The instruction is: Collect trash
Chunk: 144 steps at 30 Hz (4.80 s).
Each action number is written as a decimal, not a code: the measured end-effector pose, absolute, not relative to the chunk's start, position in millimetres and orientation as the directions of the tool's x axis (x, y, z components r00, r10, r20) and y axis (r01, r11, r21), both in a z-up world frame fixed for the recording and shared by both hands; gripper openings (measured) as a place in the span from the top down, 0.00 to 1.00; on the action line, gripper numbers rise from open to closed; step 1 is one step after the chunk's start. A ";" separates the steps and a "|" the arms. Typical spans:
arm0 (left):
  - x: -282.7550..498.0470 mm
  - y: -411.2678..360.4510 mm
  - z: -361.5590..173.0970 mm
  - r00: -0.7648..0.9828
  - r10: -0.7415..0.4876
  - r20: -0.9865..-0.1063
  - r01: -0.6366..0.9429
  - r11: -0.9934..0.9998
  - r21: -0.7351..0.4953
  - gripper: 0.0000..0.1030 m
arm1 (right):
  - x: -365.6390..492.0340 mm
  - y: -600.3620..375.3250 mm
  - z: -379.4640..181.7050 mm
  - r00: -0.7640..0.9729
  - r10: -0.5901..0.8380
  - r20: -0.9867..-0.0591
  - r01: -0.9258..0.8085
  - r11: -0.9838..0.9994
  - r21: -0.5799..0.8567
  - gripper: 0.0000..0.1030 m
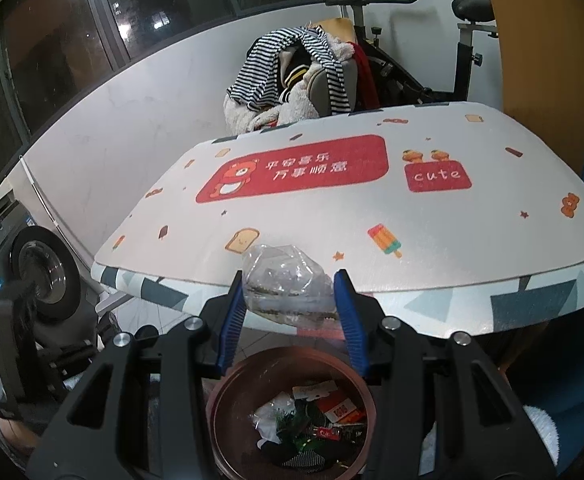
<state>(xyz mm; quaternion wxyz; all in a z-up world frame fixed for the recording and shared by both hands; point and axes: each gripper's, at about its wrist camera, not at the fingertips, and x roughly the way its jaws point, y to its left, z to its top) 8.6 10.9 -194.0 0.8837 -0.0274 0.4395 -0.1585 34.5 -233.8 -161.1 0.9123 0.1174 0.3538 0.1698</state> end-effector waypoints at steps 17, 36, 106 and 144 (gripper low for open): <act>6.8 68.1 -156.9 0.691 -0.150 -0.707 0.015 0.981 -0.194 0.10 | 29.7 -185.9 -238.2 0.441 0.403 -0.802 -0.276 0.911 0.306 0.55; 5.9 63.1 -167.1 0.673 -0.138 -0.727 0.020 0.985 -0.169 0.10 | 29.0 -170.8 -265.9 0.333 0.338 -0.880 -0.290 0.925 0.245 0.52; -0.2 18.4 59.4 0.950 -0.023 -0.312 0.018 1.000 -0.018 0.06 | 24.2 -223.6 44.4 0.890 0.178 -0.419 -0.147 0.984 0.103 0.06; -6.8 13.4 59.8 0.951 -0.013 -0.310 0.021 1.000 0.022 0.06 | 20.6 -222.4 46.9 0.894 0.177 -0.413 -0.147 0.984 0.105 0.06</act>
